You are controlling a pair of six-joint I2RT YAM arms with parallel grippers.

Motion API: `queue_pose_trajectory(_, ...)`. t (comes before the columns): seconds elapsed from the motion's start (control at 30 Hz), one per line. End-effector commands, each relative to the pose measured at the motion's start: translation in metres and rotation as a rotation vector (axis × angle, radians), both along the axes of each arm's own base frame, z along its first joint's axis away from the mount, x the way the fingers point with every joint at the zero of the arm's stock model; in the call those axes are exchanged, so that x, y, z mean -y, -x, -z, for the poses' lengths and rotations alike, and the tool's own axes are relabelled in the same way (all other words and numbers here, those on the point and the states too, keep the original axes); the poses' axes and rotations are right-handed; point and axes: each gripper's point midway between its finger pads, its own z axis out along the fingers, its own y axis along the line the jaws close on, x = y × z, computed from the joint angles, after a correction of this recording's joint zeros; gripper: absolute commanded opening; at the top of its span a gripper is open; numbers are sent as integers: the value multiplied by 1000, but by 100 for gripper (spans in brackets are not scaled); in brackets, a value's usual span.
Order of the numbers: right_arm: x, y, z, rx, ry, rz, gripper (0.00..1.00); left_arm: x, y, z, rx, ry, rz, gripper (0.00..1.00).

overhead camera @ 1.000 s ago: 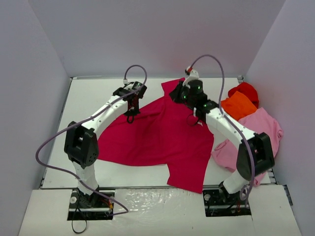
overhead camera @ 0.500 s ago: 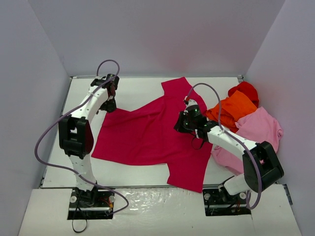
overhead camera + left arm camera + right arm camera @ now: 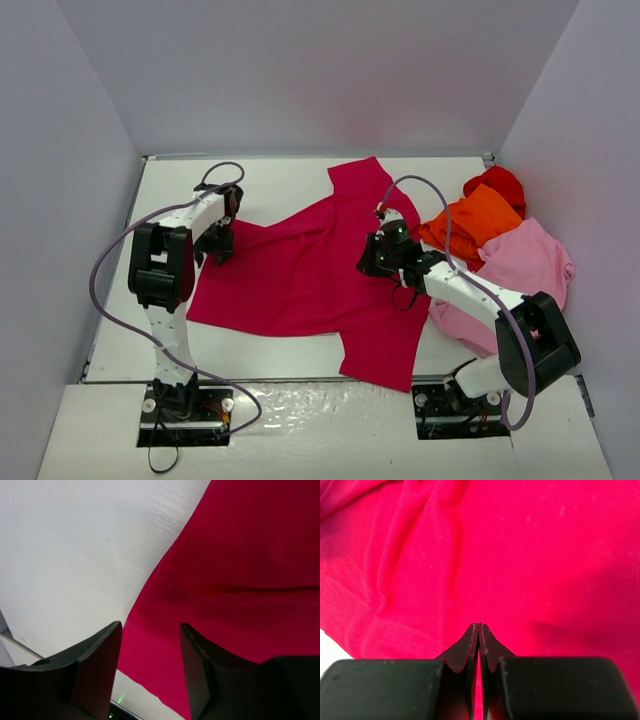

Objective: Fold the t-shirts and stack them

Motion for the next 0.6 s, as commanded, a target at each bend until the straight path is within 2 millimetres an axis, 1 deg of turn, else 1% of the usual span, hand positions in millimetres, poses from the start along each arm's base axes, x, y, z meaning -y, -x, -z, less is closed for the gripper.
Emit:
queue_pose_trajectory(0.0, 0, -4, -14, 58, -12, -5, 0, -4, 4, -4, 56, 59, -73, 44)
queue_pose_trajectory(0.17, 0, -2, -9, 46, -9, -9, 0, -9, 0, -6, 67, 41, -81, 43)
queue_pose_trajectory(0.47, 1, 0, -4, 39, 4, -14, 0, -8, -29, -29, 171, 46, -78, 43)
queue_pose_trajectory(0.57, 2, -1, -1, 37, 12, -14, 0, -9, -34, -28, 177, 59, -85, 43)
